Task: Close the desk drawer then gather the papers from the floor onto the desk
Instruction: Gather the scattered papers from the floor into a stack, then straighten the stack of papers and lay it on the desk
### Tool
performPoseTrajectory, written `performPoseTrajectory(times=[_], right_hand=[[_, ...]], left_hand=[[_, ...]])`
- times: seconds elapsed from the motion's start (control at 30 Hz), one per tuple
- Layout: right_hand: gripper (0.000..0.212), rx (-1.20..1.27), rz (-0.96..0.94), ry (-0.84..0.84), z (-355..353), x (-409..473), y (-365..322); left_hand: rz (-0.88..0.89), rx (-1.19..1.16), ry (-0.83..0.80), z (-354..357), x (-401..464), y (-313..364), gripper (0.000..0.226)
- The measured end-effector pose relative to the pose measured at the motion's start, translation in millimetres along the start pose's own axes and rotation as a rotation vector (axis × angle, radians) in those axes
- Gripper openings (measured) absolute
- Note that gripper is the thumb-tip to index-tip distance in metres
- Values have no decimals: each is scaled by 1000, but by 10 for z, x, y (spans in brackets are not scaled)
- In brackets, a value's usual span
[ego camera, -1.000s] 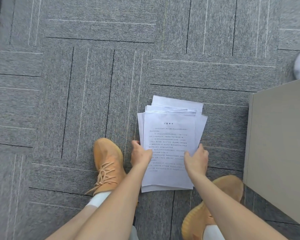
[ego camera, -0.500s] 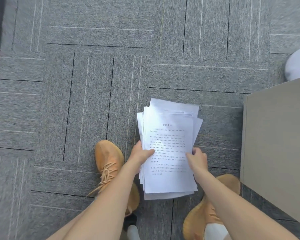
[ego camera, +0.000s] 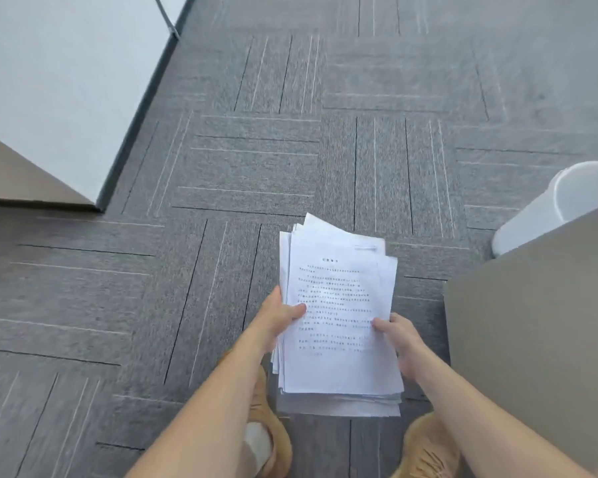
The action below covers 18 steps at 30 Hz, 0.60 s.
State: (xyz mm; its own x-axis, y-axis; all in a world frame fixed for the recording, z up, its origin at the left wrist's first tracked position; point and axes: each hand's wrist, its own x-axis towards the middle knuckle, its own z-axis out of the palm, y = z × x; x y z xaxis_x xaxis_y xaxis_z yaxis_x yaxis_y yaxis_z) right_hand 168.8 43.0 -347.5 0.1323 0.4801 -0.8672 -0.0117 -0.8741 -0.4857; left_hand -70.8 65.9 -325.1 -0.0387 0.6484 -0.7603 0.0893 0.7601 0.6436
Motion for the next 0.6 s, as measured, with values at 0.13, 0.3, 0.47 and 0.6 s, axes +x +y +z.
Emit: performPoseTrajectory(times=[0.13,0.3,0.47,0.6], right_hand=[[5,10,-302,6,-49,-836,-609],[12,9,-637,127,-352,-1919,-1245],[20,62,-903,235,-1010,-3305,-1597],[6,107,-1063,345,-1604,-4357,-1610]], left_hand=[[166,78,-14,-54,-538,712,41],[370,89,-49,-84,-1163,1513,59],[555,80,-190,219,-2488,2256,69],[756,149,-266,576,-3509,2636,63]])
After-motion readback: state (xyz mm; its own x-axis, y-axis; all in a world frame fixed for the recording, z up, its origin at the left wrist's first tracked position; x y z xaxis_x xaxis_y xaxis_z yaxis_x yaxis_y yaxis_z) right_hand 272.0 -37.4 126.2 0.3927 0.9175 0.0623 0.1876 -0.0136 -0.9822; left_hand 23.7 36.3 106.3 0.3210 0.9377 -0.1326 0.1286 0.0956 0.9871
